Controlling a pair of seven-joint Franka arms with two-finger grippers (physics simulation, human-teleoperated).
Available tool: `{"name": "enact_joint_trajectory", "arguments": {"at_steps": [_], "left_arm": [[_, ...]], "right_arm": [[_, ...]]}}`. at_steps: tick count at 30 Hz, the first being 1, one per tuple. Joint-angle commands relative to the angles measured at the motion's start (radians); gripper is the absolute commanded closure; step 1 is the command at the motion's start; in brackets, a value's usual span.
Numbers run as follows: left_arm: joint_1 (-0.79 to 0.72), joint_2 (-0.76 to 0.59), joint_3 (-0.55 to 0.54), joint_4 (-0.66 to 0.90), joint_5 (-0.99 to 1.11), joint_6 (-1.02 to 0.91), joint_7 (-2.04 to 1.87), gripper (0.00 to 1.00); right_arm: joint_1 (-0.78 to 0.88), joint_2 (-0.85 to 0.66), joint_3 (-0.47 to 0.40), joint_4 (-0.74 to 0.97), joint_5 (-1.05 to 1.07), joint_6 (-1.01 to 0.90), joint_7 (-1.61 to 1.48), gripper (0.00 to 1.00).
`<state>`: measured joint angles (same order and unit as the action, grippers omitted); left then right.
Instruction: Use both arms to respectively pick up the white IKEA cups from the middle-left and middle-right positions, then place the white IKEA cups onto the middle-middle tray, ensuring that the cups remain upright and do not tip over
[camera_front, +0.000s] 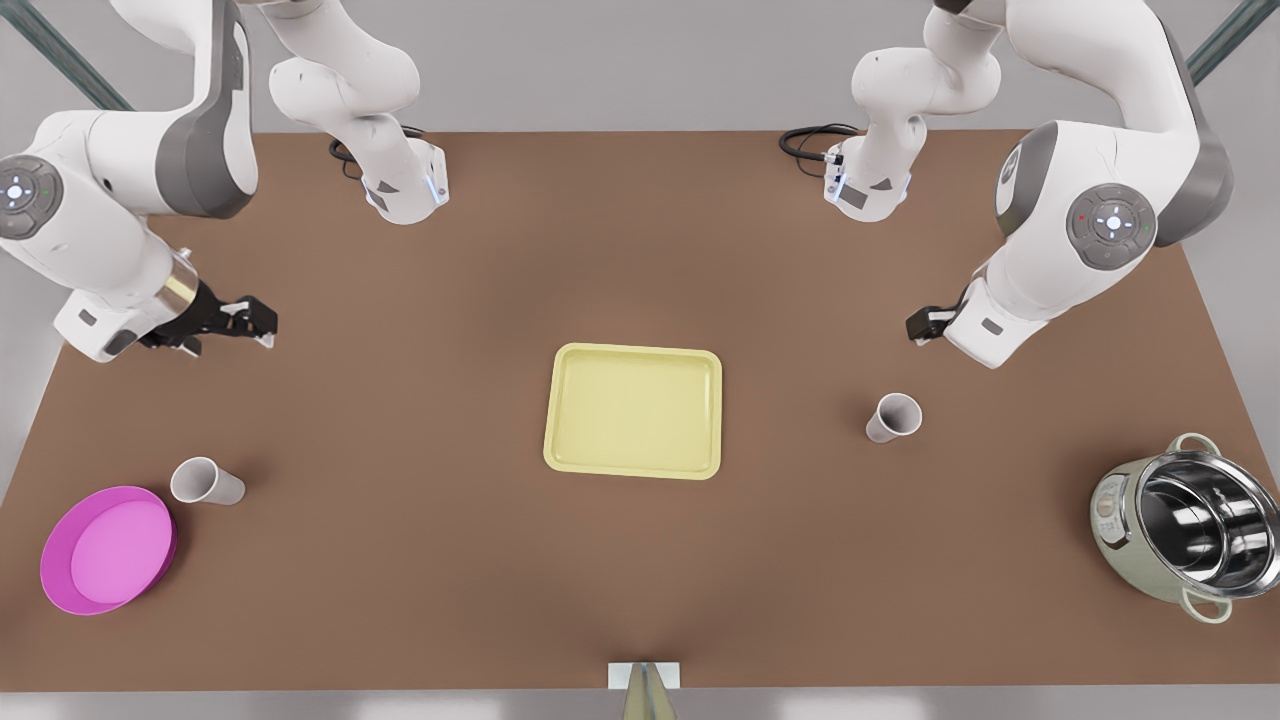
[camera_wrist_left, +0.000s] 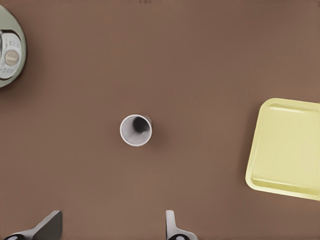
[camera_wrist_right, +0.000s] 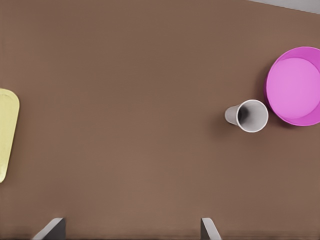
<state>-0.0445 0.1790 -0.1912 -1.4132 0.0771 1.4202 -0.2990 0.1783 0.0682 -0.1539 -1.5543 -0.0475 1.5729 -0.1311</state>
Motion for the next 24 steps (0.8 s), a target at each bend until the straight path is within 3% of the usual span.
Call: {"name": "enact_joint_trajectory", "arguments": {"at_steps": [1,2,5,7,9,11,13,18,24], "left_arm": [[0.000,-0.001,-0.001,0.000,-0.002,0.008,0.023,0.00],[0.000,0.011,-0.001,0.000,0.001,0.011,0.023,0.00],[0.015,0.310,0.004,0.166,0.050,0.126,0.029,0.00],[0.071,0.405,0.036,0.152,0.049,0.299,0.089,0.00],[0.101,0.407,0.061,0.028,0.043,0.482,0.124,0.00],[0.100,0.317,0.098,-0.193,0.043,0.644,0.192,0.00],[0.091,0.292,0.099,-0.271,0.044,0.649,0.192,0.00],[0.083,0.280,0.099,-0.329,0.043,0.569,0.190,0.00],[0.106,0.273,0.101,-0.460,-0.042,0.683,0.251,0.00]], "right_arm": [[-0.002,0.004,-0.001,0.002,0.001,-0.037,-0.038,0.00],[-0.003,0.016,-0.003,0.002,-0.006,-0.034,-0.039,0.00],[-0.057,0.143,-0.004,0.029,-0.017,0.152,-0.086,0.00],[-0.151,0.404,-0.003,0.255,0.021,0.183,-0.283,0.00],[-0.207,0.507,-0.003,0.278,0.064,0.291,-0.306,0.00],[-0.241,0.576,-0.003,0.322,0.094,0.357,-0.377,0.00],[-0.304,0.640,-0.003,0.344,0.149,0.423,-0.476,0.00],[-0.388,0.654,-0.003,0.327,0.221,0.421,-0.669,0.00],[-0.427,0.706,-0.009,0.304,0.192,0.420,-0.748,0.00]]}}
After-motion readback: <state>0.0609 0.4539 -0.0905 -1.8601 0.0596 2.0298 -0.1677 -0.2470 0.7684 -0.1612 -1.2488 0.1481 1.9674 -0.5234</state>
